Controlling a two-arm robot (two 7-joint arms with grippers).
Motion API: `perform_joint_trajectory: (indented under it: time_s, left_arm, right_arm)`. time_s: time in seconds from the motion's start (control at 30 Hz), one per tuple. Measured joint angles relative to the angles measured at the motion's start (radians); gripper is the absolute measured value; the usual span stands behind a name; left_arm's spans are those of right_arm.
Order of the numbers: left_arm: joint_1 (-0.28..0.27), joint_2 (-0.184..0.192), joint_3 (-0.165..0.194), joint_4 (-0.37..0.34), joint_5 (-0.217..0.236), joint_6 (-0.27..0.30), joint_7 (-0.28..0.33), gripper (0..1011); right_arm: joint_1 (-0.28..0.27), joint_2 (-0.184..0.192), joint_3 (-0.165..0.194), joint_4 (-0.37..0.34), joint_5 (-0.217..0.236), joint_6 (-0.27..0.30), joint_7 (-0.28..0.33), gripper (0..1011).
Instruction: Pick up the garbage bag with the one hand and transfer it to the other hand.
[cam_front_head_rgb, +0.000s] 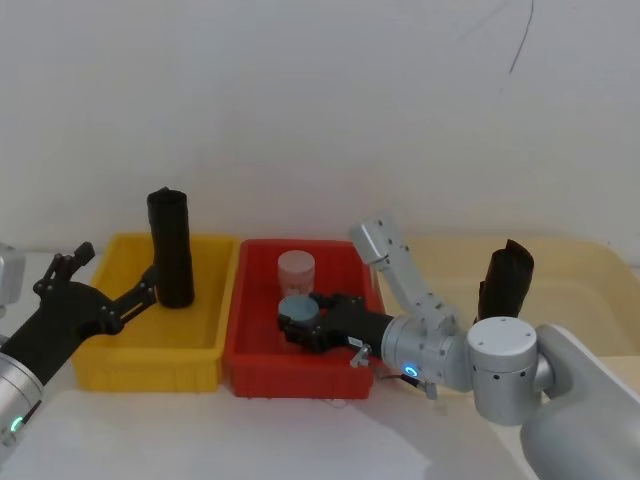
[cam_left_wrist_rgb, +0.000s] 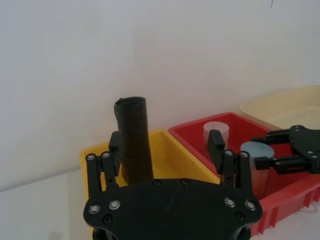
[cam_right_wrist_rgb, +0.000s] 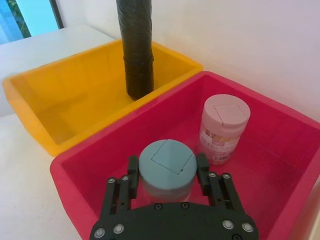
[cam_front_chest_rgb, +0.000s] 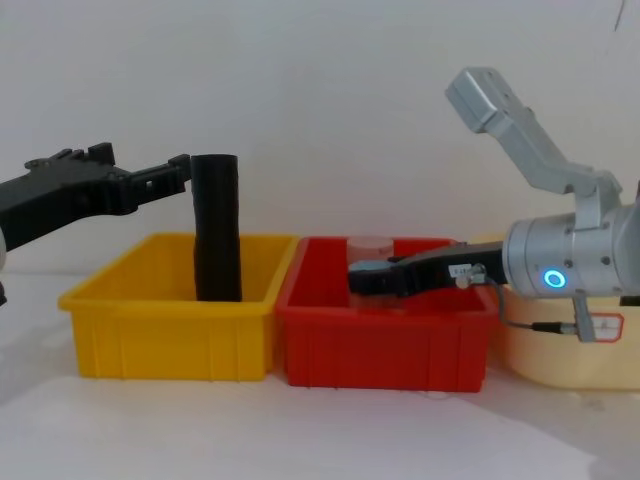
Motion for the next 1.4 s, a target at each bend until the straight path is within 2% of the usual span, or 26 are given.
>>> perform_joint_trajectory:
  time_s: [0.03, 0.23, 0.47, 0.8, 0.93, 1.13, 1.4]
  left_arm:
    - [0.0, 0.0, 0.0, 0.0, 0.0, 0.0, 0.0, 1003]
    - [0.0, 0.0, 0.0, 0.0, 0.0, 0.0, 0.0, 1003]
    - [0.0, 0.0, 0.0, 0.0, 0.0, 0.0, 0.0, 1003]
    - [0.0, 0.0, 0.0, 0.0, 0.0, 0.0, 0.0, 1003]
    - [0.0, 0.0, 0.0, 0.0, 0.0, 0.0, 0.0, 1003]
    - [0.0, 0.0, 0.0, 0.0, 0.0, 0.0, 0.0, 1003]
    - [0.0, 0.0, 0.0, 0.0, 0.0, 0.0, 0.0, 1003]
  right_arm:
    - [0.0, 0.0, 0.0, 0.001, 0.0, 0.0, 0.0, 660]
    - [0.001, -0.002, 0.002, 0.002, -0.001, -0.006, 0.001, 660]
    - [-0.009, 0.007, 0.016, -0.038, 0.002, -0.014, -0.011, 660]
    - [-0.048, 0.057, 0.065, -0.181, 0.011, -0.016, -0.058, 660]
    - [-0.085, 0.093, 0.102, -0.272, 0.016, -0.003, -0.089, 660]
    - [-0.137, 0.13, 0.143, -0.364, 0.022, 0.019, -0.124, 660]
    - [-0.195, 0.163, 0.184, -0.43, 0.028, 0.044, -0.155, 660]
